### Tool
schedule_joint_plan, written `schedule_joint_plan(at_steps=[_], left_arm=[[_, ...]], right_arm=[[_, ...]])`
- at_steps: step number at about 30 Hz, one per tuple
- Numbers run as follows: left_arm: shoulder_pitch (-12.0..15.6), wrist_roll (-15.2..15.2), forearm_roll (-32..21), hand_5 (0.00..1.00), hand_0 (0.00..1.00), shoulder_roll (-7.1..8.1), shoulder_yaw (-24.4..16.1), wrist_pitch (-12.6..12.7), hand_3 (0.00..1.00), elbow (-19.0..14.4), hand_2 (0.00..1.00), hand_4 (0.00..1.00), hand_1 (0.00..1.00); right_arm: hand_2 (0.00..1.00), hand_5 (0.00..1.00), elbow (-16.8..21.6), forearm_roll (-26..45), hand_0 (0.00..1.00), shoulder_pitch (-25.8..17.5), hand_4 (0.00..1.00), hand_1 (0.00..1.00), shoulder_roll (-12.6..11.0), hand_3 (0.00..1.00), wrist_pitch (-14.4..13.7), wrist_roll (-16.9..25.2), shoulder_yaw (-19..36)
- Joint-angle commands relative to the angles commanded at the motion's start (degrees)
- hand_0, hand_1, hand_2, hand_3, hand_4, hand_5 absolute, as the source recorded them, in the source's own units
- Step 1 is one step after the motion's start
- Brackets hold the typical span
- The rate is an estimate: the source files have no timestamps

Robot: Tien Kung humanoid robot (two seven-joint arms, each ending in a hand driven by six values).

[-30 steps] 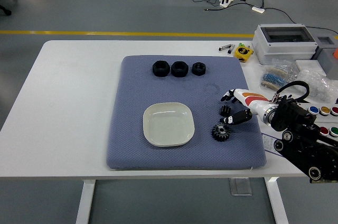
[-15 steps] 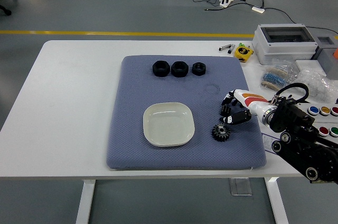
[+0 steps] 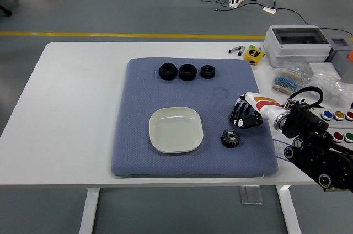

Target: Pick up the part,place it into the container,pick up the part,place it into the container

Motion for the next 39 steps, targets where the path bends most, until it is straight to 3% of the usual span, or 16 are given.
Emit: schedule_joint_plan(at_steps=[20,32,39], left_arm=[[-0.32,-0.21,-0.64,0.703,0.710,-0.01,0.17,0.03,0.567,0.00,0.641,0.620,0.623],[-0.37,-0.15,-0.44,0.703,0.711,0.03,0.07,0.04,0.566,0.00,0.641,0.620,0.620],[-0.33,-0.16,-0.39,0.704,0.710,0.08,-0.16,0.07,0.567,0.00,0.642,0.620,0.620]], right_arm=[[0.464,0.311,-0.90,-0.16,0.195,0.65,0.708,0.376,-0.48,0.475,0.35,2.21,0.13],[0.461,0.288,8.52,-0.37,0.183,0.99,0.675,0.371,-0.97,0.475,-1.19,2.82,0.18],[0.462,0.275,15.04,0.70,0.184,2.80,0.664,0.376,-0.19,0.477,-3.98,3.89,-4.30]])
